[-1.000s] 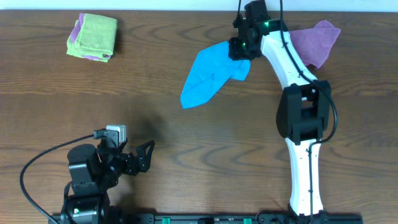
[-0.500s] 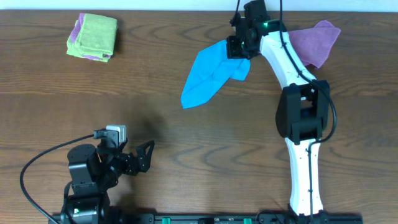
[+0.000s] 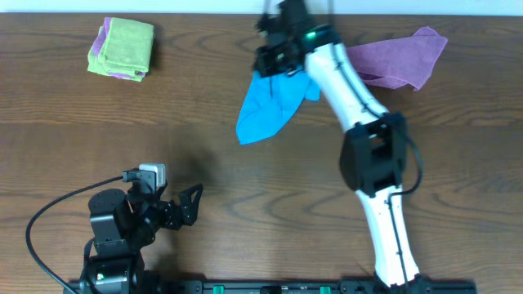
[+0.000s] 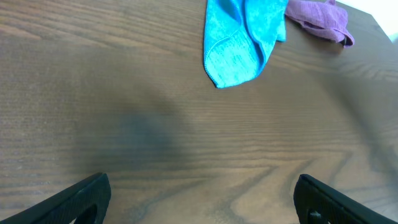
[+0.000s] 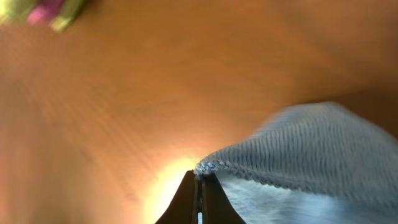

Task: Fold the cloth

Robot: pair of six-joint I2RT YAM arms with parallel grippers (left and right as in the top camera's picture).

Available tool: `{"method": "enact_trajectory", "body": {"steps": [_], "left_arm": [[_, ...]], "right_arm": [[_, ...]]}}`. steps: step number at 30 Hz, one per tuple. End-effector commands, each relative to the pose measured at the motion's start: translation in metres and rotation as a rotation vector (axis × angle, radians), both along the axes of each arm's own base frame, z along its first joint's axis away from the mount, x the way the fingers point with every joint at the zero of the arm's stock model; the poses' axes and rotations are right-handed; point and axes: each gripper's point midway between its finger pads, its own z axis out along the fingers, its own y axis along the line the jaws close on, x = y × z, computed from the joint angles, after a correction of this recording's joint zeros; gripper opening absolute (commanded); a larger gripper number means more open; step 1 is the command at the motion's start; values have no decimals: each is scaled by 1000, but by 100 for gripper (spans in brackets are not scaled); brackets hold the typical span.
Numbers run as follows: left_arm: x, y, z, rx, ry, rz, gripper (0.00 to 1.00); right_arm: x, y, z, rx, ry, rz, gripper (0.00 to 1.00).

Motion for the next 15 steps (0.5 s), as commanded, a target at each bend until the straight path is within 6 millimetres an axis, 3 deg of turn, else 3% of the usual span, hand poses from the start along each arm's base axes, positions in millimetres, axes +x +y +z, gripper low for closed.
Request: {"method": "enact_trajectory", "body": {"steps": [1,5,7,11,12,13,15], "left_arm": [[5,1,12,2,-29,5,95],[5,1,14,3,-37,5,95],[5,1,13,3,-36,5,95],[5,1,13,3,-35,5,95],[5,1,13,3,-34,5,95],[5,1,13,3,-34,5,95],[5,1,13,3,-33,4,95]], "right_arm": [[-47,63,3,15,-10,190,1],[-105,108,-4,-30,-5,380,1],[-127,121,-8,-60,-24,474,1],[-141,126,-12,-96,-24,514,4],[-140,125,-12,-90,-17,510,38],[-138,121,-12,-87,-12,502,65],[-130,112,-13,-92,-1,476,71]]}}
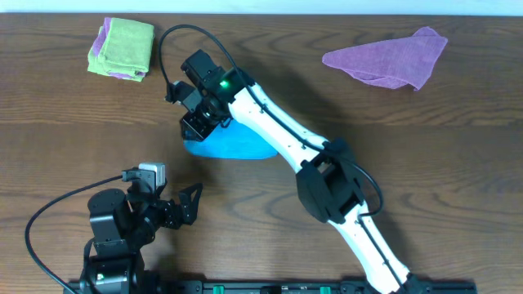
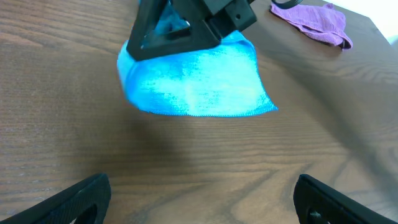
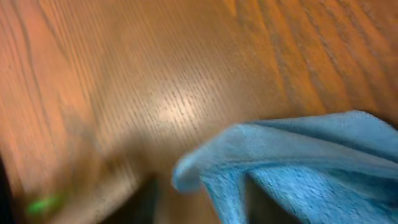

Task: Fold the cloth

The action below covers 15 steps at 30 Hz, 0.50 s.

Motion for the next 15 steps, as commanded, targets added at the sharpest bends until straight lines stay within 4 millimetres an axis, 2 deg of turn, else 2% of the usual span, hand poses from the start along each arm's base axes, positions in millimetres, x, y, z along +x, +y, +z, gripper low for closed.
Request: {"method": "enact_trajectory", "body": {"steps": [1,4,11,15], "left_arm": [[3,0,10,1,-16,4,95],[2,2,7,13,-7,11,95],[-1,30,-14,110,80,155,95],[-1,36,-16,122,89,191,95]], "right_arm": [[27,-24,2,0,-16,-39,73],[44,-45,-2,-30,-16,-89,72],[81,-94,-8,-98,-44,-200,68],[89,-104,-11,-139,-120,-138,66]]}}
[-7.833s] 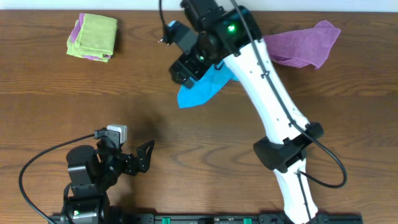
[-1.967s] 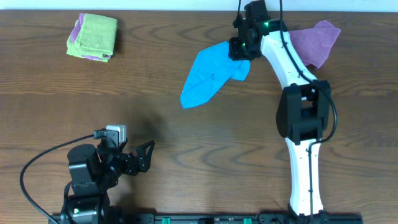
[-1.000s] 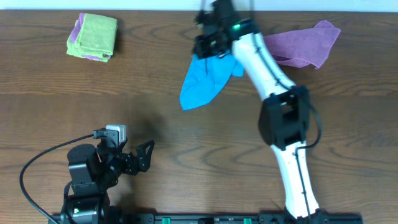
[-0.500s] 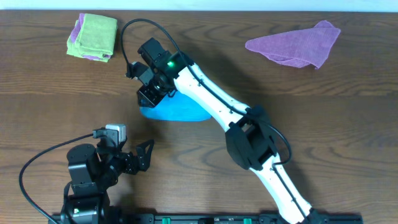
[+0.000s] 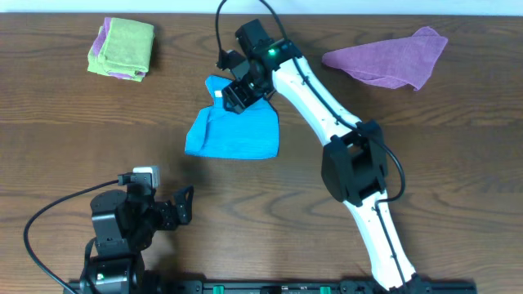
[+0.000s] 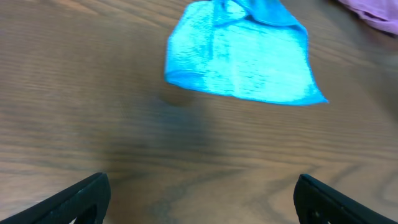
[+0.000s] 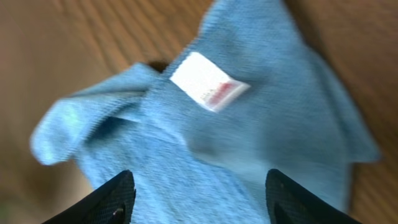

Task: Fold the cloth

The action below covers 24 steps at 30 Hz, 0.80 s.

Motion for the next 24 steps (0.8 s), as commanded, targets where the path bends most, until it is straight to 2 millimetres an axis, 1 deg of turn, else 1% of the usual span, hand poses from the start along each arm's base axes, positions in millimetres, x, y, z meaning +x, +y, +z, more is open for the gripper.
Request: {"method": "enact_trajectory", "body": {"steps": [1,3,4,5,7,12,15,19,22,24], "left_arm": [[4,11,7,36,-8,60,95],[4,15,6,42,0,84,95],[4,16,5,42,4,94,95],[4,16,5,43,5,94,95],[4,16,5,43,6,94,95],[4,16,5,43,6,95,95],[4,16,5,42,7,94,95],[3,16,4,42,9,94,95],[3,16,4,42,9,94,95],[3,16,4,42,9,94,95]], "right_arm": [[5,-3,-2,-70,-86,75,66],[7,-4,-5,-135,-138,102,66],[7,-2,-5,-150,-156,115,65],[6,1,-5,-149,-165,128,64],[2,9,-4,-147,-177,149,59],[-1,21,-4,-180,-226,165,57],[-6,26,-7,-187,-223,180,56],[-6,26,-13,-219,-238,183,53],[-1,23,-16,-242,-259,172,49],[1,24,-18,-241,-265,169,49]]}}
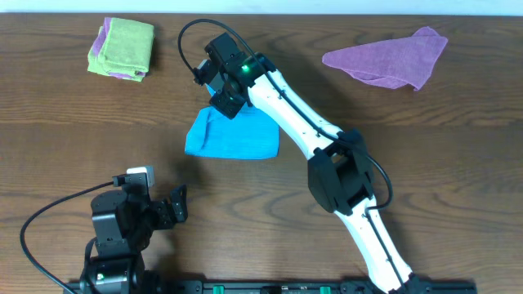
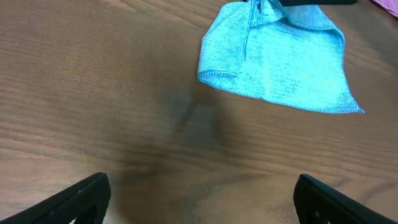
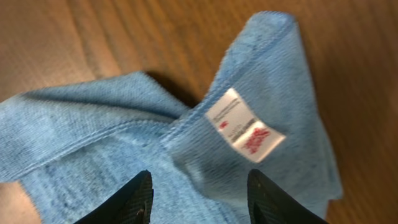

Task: Fold the cloth

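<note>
The blue cloth [image 1: 237, 136] lies roughly flat on the wooden table [image 1: 425, 163], left of centre, with a bunched fold at its upper left corner. My right gripper [image 1: 225, 101] hovers open right over that corner. In the right wrist view the right gripper [image 3: 200, 180] shows both fingers spread above the cloth [image 3: 93, 143], nothing between them, and a white label [image 3: 245, 130] on the raised fold. My left gripper [image 1: 176, 204] is open near the front left. In the left wrist view the left gripper [image 2: 202, 183] is well short of the cloth [image 2: 286, 62].
A folded green cloth on a purple one [image 1: 122, 47] sits at the back left. A crumpled purple cloth [image 1: 391, 59] lies at the back right. The right arm [image 1: 298, 122] stretches diagonally across the table's middle.
My right gripper, still open, has shifted a little to the left, to the cloth's upper left corner. The cloth lies much as before. The left wrist has turned slightly.
My right gripper was shut on a corner of the blue cloth, holding it up at the back near the purple cloth. Then the cloth was at centre-left under the gripper. Then it lay spread on the table with the gripper open above it, as now.
</note>
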Robot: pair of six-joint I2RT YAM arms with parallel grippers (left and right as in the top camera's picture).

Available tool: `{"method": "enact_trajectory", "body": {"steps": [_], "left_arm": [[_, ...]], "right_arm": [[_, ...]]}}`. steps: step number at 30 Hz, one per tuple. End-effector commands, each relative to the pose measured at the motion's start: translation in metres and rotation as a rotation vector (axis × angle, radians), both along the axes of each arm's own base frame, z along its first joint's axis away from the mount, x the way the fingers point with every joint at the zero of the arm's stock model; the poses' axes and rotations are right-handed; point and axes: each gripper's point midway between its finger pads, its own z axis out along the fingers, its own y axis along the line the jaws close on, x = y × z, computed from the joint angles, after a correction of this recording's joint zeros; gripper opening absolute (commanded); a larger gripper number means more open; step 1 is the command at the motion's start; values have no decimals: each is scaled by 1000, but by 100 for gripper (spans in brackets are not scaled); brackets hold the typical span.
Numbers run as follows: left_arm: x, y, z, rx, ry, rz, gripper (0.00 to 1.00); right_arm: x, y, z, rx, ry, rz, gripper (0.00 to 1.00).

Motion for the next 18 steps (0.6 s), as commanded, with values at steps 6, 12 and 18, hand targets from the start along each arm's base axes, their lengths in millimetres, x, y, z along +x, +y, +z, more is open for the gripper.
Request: {"method": "enact_trajectory", "body": {"steps": [6,12,18], "left_arm": [[3,1,9,1,-13,11,95],[3,1,9,1,-13,11,95],[3,1,9,1,-13,11,95]], "right_arm": [[-1,-3,-23,-52,9,1,48],[-2,-2,-25,-53,10,2,43],[2,-1,-24,-42,0,-4,24]]}}
